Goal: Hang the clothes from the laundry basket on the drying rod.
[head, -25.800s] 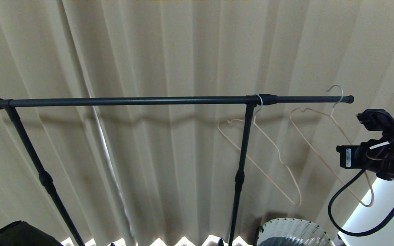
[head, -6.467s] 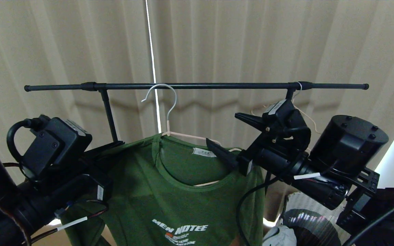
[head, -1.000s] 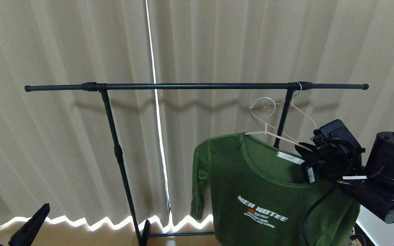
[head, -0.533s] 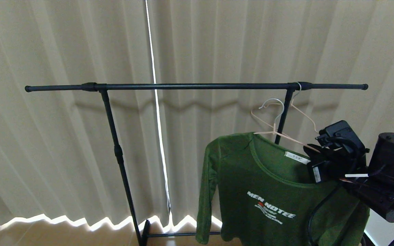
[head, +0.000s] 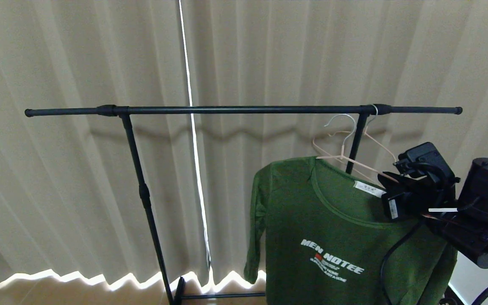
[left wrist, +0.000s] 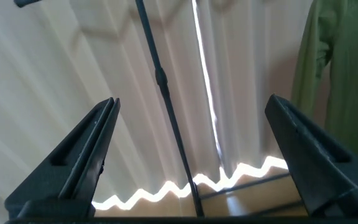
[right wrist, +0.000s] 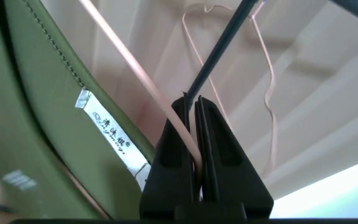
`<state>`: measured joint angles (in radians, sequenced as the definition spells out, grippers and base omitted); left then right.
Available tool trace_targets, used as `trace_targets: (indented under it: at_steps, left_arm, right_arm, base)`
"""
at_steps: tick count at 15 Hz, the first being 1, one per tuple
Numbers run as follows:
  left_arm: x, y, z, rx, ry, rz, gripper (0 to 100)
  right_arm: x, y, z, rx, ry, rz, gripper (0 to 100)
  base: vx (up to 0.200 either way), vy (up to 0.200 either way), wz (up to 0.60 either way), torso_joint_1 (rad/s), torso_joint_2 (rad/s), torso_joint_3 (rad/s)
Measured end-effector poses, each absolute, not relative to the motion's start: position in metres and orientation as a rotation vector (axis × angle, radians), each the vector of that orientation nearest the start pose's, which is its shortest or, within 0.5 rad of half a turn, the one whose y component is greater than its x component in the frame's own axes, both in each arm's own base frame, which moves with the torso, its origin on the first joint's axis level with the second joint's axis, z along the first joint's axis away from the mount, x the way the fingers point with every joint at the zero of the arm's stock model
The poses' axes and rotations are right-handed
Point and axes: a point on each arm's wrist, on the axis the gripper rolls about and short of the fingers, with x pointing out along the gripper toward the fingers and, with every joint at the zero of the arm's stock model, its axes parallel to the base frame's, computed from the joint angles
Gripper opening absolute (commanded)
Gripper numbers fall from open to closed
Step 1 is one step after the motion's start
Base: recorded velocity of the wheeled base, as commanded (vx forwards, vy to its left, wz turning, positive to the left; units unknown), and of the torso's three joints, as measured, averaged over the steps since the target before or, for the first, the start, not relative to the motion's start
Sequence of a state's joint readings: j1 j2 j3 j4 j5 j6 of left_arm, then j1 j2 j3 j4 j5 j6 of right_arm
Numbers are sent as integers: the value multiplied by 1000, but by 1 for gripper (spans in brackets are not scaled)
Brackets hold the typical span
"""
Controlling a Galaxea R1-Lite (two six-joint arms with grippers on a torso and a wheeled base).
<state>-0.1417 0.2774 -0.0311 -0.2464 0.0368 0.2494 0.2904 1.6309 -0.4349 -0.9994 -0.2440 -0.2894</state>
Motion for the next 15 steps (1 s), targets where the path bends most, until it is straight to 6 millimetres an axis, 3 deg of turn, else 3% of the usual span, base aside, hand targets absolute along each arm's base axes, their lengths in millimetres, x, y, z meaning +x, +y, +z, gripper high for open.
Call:
trace_targets:
  at_steps: [10, 15]
  left_arm:
    - [2, 1, 122, 253, -37, -101, 100]
    - [2, 1, 121, 255, -33, -101, 100]
  right_arm:
    - [247, 66, 151, -333, 156, 63, 0]
    - [256, 69, 155, -334, 160, 63, 0]
  base:
    - [200, 0, 0, 5, 4, 4]
    - [0, 0, 0, 0, 0, 0]
